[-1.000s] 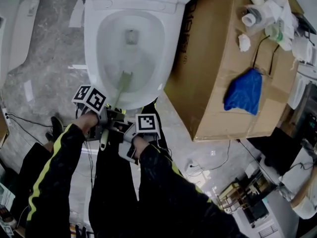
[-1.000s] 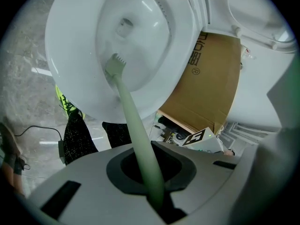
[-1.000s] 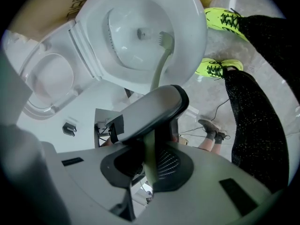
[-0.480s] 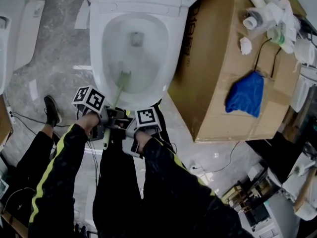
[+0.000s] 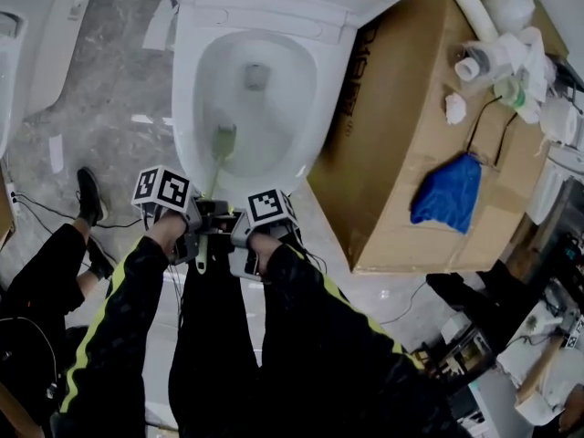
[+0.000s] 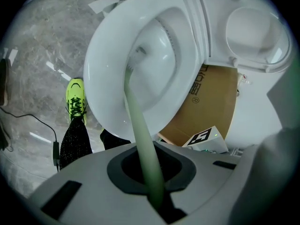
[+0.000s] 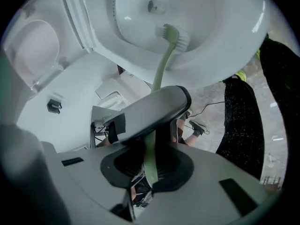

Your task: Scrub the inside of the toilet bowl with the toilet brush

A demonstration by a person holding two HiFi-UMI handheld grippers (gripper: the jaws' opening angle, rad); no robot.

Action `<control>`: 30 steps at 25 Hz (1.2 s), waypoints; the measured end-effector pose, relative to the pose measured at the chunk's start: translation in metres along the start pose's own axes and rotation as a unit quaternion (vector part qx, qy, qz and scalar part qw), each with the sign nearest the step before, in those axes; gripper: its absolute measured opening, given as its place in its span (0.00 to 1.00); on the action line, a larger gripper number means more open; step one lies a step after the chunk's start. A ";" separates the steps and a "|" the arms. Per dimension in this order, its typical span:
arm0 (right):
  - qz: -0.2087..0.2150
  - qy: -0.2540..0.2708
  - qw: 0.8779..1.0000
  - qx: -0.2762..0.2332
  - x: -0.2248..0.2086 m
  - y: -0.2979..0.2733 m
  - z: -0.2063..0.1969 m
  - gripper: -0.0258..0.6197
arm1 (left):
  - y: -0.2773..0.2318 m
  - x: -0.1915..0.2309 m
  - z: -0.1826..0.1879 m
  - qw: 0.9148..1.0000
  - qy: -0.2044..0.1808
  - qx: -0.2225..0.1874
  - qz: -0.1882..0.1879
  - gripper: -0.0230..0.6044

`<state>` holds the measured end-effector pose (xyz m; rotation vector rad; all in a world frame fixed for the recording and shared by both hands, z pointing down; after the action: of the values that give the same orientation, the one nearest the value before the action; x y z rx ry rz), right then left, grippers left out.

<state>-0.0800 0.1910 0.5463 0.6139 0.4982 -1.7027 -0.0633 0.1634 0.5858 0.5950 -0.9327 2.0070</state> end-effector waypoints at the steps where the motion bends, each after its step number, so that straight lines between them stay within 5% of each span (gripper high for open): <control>1: -0.007 0.003 1.000 0.004 0.001 -0.001 0.001 0.13 | 0.002 0.000 0.001 1.000 0.003 -0.010 -0.004 0.08; 21: -0.094 0.088 0.991 0.047 0.040 -0.003 0.048 0.13 | 0.044 -0.012 0.059 0.987 -0.002 -0.155 -0.048 0.08; 30: -0.094 0.116 0.988 0.040 0.058 -0.002 0.069 0.13 | 0.059 -0.021 0.083 0.983 -0.019 -0.178 -0.047 0.08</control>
<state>-0.1008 0.1047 0.5627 0.8511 0.6737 -1.8463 -0.0951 0.0651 0.5994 0.4681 -1.2277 1.6954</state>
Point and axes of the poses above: the fingertips, and each gripper's own axes: y backward along the fingers, x to its left, z out of its top, the point moved 3 cm from there along y, backward along the fingers, and after that the axes turned 12 degrees about x, right-handed, at the moved point
